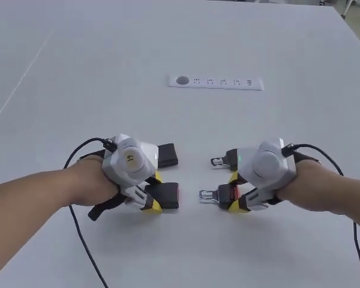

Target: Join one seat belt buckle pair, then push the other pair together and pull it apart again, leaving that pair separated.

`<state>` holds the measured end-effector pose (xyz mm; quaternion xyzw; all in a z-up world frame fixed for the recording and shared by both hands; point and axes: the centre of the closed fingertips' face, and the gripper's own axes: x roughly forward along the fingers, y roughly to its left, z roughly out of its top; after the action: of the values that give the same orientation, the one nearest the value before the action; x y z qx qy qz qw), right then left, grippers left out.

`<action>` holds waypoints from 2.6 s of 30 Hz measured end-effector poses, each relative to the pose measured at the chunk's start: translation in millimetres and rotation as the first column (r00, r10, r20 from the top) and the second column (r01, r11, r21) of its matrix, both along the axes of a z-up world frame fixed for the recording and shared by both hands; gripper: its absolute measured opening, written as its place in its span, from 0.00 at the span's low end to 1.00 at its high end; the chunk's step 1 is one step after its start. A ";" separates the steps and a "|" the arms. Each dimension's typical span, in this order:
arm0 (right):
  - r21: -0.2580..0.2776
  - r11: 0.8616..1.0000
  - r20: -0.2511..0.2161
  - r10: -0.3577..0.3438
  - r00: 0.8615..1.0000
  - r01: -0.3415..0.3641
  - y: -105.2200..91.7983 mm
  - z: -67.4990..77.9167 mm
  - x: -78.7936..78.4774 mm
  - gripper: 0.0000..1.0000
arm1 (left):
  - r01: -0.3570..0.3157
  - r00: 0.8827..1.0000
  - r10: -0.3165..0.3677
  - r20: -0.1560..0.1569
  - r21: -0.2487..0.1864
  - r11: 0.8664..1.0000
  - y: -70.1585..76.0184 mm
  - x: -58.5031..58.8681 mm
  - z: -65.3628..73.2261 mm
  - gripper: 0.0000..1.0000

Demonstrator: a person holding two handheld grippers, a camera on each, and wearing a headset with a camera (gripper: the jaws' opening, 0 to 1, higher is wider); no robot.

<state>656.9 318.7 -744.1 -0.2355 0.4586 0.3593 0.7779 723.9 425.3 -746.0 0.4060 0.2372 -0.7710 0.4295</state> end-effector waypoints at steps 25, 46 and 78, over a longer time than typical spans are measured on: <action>0.024 0.999 0.053 0.026 0.998 -0.027 40.3 0.9 20.6 0.32 | 0.004 1.000 -0.005 0.005 0.012 1.000 -0.4 -0.2 0.3 0.34; 0.061 0.995 0.066 0.069 0.995 -0.073 45.9 0.5 28.3 0.31 | 0.014 1.000 -0.014 0.010 0.013 1.000 -1.6 0.0 0.1 0.34; 0.067 0.996 0.075 0.057 0.996 -0.062 68.1 1.7 40.9 0.28 | 0.009 1.000 -0.009 -0.004 -0.009 1.000 -0.6 -1.0 0.1 0.32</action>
<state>697.8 386.8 -742.3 -0.2348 0.4101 0.3893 0.7907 723.0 424.7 -745.9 0.4035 0.2328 -0.7749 0.4272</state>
